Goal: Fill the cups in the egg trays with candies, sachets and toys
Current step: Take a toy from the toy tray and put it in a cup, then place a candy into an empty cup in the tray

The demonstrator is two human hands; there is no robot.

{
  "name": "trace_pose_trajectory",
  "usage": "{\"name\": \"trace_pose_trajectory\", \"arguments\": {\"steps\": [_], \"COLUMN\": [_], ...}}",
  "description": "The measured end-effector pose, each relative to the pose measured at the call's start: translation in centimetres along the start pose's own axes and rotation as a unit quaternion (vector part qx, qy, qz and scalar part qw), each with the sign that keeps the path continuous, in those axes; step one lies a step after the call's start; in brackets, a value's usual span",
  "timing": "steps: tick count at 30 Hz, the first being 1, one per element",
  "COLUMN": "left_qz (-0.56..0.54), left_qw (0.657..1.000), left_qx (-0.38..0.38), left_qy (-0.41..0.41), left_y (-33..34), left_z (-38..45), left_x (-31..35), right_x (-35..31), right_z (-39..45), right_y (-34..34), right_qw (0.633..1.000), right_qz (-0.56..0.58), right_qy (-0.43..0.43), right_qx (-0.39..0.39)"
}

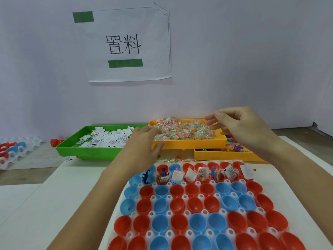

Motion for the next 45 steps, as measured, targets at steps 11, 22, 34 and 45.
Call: {"name": "trace_pose_trajectory", "arguments": {"steps": [11, 22, 34, 45], "left_qz": [0.035, -0.002, -0.042, -0.253], "left_qw": [0.998, 0.998, 0.994, 0.941], "left_qx": [-0.050, -0.037, -0.058, 0.190], "left_qy": [-0.023, -0.046, -0.086, -0.122], "left_y": [4.1, 3.8, 2.9, -3.0], "left_z": [0.0, 0.2, 1.5, 0.6], "left_x": [-1.0, -1.1, -1.1, -2.2], "right_x": [-1.0, -1.3, -1.4, -1.6], "right_z": [-0.3, -0.5, -0.5, -0.6], "right_y": [0.2, 0.2, 0.4, 1.0], "right_qw": [0.999, 0.999, 0.999, 0.998], "right_qz": [-0.018, -0.019, -0.026, -0.026], "right_qy": [-0.029, -0.033, -0.042, -0.050], "right_qx": [0.002, 0.001, -0.004, -0.019]}}
Point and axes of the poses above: each hand's wrist, its own z-axis towards the middle knuckle, its own y-axis out of the palm, x = y × z, the point moved 8 cm from there along z, towards the middle knuckle, and after that the axes turned 4 degrees about x, right-handed, at the moved point
